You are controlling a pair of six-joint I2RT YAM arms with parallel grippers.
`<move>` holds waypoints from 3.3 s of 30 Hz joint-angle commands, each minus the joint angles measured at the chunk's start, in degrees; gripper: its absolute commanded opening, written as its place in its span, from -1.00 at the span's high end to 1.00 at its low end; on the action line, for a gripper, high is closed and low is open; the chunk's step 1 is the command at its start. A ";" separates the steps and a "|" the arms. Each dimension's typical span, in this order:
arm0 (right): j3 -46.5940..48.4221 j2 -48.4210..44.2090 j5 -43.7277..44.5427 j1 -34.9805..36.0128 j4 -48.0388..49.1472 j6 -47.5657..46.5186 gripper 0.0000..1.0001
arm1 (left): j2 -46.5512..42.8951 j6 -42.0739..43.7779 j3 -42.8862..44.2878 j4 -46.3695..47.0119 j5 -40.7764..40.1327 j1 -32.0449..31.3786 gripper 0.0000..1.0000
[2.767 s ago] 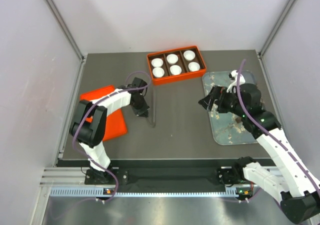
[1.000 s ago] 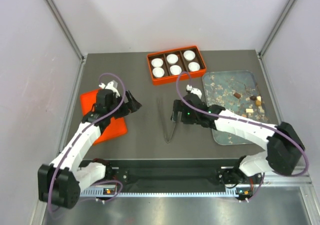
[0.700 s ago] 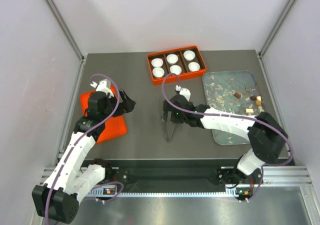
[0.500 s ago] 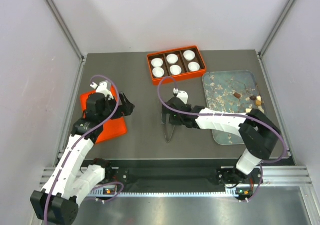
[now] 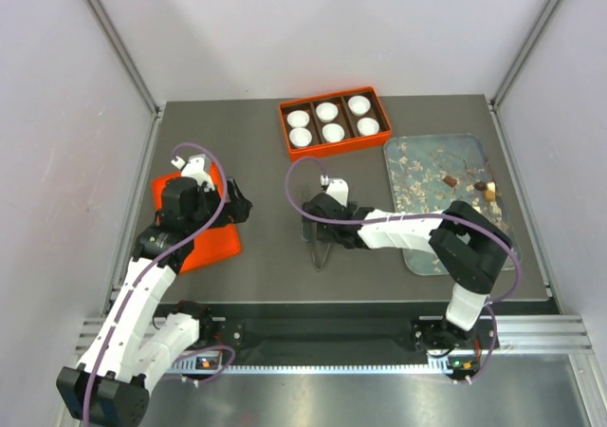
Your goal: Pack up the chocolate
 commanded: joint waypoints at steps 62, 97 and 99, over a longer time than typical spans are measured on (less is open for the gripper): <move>-7.11 -1.17 5.92 3.03 9.75 -14.51 -0.87 | -0.62 0.77 0.40 0.29 -0.58 -0.23 -0.96; 6.42 -13.65 -2.07 0.39 -13.16 -22.60 -0.33 | -0.53 0.77 0.32 0.56 -0.23 -0.23 -0.96; 8.70 -15.05 -4.79 -0.75 -15.28 -22.95 -0.32 | -0.54 0.77 0.32 0.56 -0.14 -0.23 -0.96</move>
